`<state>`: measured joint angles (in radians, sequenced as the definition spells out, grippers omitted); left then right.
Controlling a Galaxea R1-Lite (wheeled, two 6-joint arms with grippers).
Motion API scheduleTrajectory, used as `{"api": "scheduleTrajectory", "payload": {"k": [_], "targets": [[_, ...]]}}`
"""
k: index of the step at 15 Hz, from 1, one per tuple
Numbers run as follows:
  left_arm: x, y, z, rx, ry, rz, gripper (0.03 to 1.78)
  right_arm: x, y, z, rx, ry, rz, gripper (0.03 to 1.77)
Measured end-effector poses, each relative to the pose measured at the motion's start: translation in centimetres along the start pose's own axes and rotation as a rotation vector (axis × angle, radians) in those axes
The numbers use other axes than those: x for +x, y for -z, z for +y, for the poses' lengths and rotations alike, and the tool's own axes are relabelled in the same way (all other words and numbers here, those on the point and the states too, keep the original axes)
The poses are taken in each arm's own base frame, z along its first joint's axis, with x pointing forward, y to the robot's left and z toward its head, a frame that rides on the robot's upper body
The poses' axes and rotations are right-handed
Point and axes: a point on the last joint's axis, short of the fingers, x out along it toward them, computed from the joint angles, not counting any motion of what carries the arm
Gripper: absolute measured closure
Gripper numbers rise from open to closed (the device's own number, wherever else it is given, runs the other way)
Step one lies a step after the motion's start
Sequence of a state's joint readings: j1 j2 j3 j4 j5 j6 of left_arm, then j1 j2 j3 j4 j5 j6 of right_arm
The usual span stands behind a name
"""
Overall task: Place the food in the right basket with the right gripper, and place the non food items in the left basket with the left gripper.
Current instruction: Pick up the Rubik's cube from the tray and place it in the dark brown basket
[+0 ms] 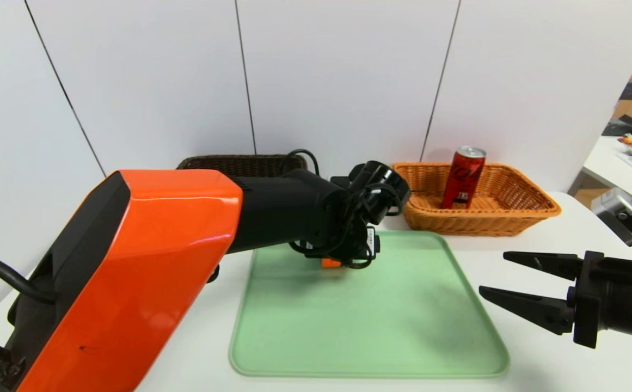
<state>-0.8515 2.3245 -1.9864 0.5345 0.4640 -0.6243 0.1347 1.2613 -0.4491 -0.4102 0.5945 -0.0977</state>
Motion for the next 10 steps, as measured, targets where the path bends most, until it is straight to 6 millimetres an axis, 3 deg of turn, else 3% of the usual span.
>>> {"api": "scheduleTrajectory", "payload": {"k": [7,10], "targets": [[0.23,-0.09,0.2,-0.003,-0.006,0.0,0.12,0.0,0.02,0.0,0.001,0.0,0.001,0.1],[0.22,-0.08,0.18,-0.004,-0.006,0.0,0.58,0.0,0.0,0.0,0.0,0.0,0.0,0.1]]}}
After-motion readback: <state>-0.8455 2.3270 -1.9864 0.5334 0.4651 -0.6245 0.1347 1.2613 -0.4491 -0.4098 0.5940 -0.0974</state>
